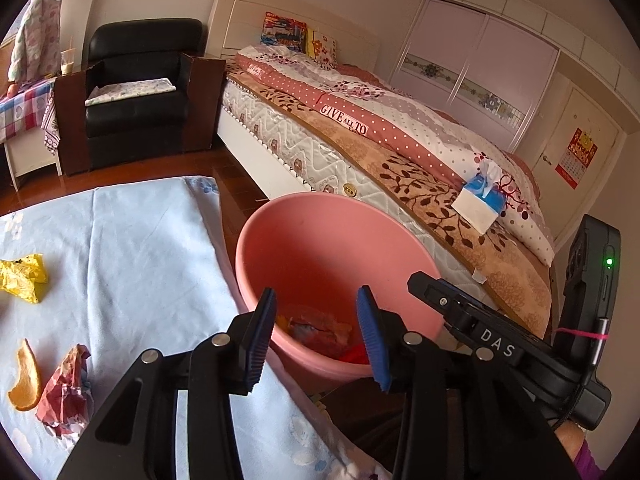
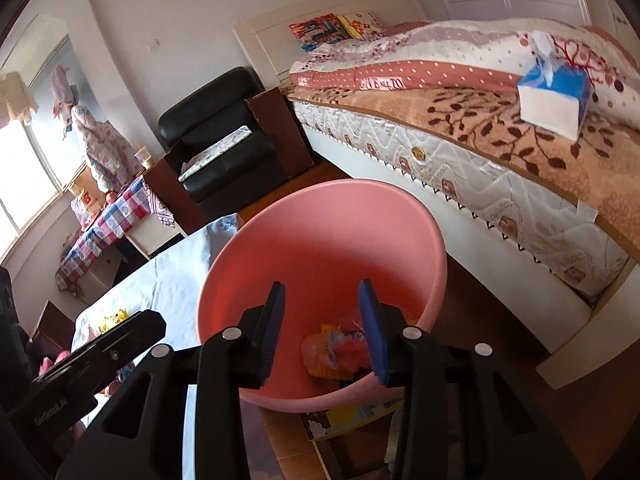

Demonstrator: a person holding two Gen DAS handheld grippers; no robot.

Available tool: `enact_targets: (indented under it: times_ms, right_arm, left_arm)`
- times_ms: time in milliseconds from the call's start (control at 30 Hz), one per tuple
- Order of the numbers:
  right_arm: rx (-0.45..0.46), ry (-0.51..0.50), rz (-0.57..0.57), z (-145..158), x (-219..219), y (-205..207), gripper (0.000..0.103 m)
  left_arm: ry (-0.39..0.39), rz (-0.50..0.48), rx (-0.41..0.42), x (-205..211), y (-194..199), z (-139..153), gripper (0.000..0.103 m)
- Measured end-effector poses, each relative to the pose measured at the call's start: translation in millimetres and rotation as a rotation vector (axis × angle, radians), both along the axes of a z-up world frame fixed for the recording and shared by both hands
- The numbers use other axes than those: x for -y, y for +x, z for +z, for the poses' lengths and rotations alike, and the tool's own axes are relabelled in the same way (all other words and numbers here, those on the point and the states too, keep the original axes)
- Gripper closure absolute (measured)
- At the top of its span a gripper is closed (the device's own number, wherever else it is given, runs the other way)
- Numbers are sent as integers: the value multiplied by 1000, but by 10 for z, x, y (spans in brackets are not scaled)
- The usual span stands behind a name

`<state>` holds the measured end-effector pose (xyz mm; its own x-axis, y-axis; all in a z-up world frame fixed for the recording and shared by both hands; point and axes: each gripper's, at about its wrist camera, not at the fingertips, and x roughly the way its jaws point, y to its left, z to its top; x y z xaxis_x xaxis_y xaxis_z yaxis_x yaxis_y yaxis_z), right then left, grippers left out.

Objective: Collect trash
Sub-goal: 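Move both open grippers back from the bucket toward the table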

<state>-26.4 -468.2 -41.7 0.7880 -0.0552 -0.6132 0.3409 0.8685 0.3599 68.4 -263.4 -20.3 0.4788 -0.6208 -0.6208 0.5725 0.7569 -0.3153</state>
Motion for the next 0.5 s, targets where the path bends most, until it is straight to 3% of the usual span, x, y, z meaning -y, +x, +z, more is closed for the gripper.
enact_targets:
  times_ms: [300,500]
  right_arm:
    - [21,-42,61,140,-345,-44,64]
    - [47,-61,132,246,-682,-50,64]
  left_arm:
    - [1,48,33,-350,-95,97,62]
    - [19,139,53,-783,-124,180,62]
